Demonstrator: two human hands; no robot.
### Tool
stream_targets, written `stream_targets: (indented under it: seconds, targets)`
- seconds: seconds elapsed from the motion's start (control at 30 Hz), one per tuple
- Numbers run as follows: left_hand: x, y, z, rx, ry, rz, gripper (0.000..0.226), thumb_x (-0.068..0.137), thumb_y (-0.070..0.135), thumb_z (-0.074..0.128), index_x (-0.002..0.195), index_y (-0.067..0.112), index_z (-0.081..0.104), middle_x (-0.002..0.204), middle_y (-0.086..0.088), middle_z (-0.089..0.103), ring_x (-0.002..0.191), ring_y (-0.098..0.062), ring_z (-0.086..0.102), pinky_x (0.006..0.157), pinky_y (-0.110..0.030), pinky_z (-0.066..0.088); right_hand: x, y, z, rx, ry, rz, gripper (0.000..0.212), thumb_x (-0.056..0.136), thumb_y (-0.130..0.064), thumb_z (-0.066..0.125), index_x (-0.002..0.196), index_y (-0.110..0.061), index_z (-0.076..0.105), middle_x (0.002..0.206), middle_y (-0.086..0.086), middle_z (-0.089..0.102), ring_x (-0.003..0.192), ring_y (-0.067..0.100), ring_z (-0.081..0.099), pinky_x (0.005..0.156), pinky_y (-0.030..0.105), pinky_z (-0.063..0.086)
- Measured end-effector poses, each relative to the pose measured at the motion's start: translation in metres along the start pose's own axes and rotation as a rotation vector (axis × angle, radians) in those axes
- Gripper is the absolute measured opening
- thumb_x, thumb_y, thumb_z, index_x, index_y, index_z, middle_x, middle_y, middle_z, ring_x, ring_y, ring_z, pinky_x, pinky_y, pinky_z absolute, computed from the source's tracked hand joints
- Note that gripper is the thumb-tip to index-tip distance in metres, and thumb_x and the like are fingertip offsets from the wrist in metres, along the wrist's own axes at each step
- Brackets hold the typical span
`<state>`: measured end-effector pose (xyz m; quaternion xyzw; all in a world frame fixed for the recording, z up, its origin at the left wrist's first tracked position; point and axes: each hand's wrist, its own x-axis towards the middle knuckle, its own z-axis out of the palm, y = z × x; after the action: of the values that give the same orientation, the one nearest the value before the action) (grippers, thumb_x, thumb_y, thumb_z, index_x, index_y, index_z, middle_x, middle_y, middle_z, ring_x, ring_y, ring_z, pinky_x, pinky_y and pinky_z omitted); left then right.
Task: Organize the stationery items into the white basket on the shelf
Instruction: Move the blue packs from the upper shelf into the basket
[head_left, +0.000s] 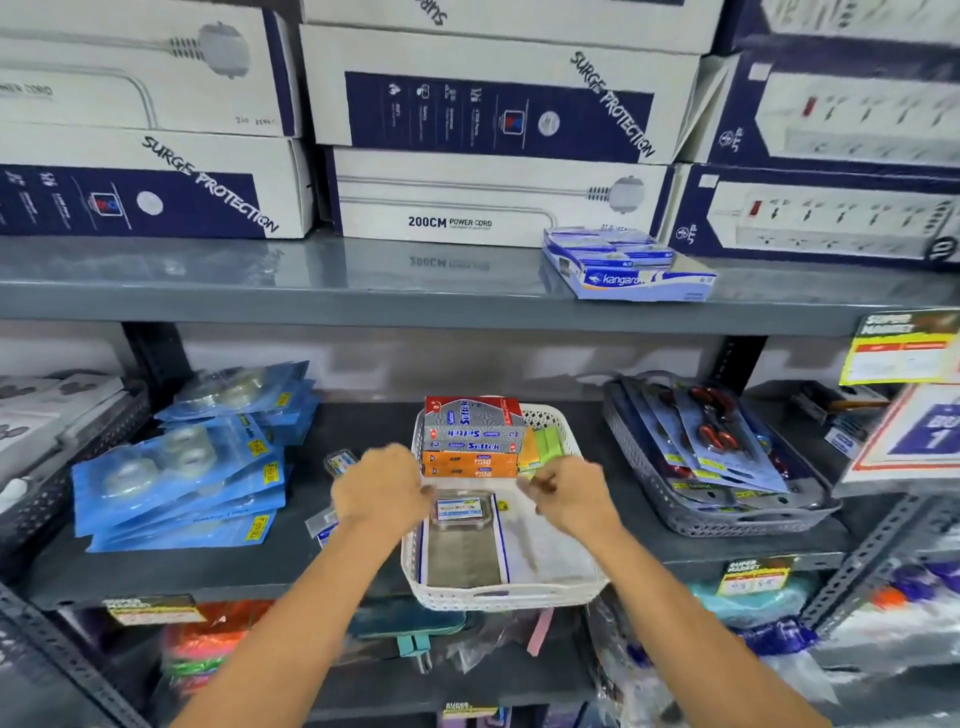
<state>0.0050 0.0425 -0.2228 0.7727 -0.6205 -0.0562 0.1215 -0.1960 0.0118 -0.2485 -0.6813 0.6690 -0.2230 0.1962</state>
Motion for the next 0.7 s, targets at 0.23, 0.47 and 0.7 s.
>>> stream_targets:
  seconds: [0.23,0.47,0.7]
  targets:
    - [-0.024,0.064,-0.115,-0.717,0.500,0.315,0.028,0.088,0.047,0.058,0.078,0.023,0.069,0.066,0.010,0.067,0.070,-0.017,0.064,0.068,-0.027,0.048,-0.039,-0.038,-0.140,0.088,0.714,-0.350,0.048,0.088,-0.040,0.059,0.055,-0.004,0.060,0.047,0.008,0.062,0.052,0.026,0.066,0.066,0.037,0.052]
    - [0.027,0.140,-0.163,-0.967,0.102,0.267,0.038,0.094,0.036,0.051,0.069,0.008,0.048,0.053,-0.001,0.054,0.035,-0.013,0.052,0.036,-0.017,0.038,-0.015,-0.062,-0.230,0.113,0.972,-0.373,0.039,0.087,-0.045,0.055,0.062,-0.016,0.061,0.057,-0.002,0.058,0.062,0.023,0.061,0.065,0.029,0.040]
    - [0.045,0.173,-0.167,-0.780,-0.122,0.251,0.018,0.083,0.013,0.041,0.083,0.010,0.058,0.067,-0.006,0.065,0.047,-0.015,0.055,0.036,-0.014,0.031,0.045,-0.062,-0.243,0.150,0.167,0.087,0.071,0.091,-0.059,0.039,0.130,0.000,0.051,0.138,0.014,0.051,0.123,0.032,0.049,0.094,0.041,0.039]
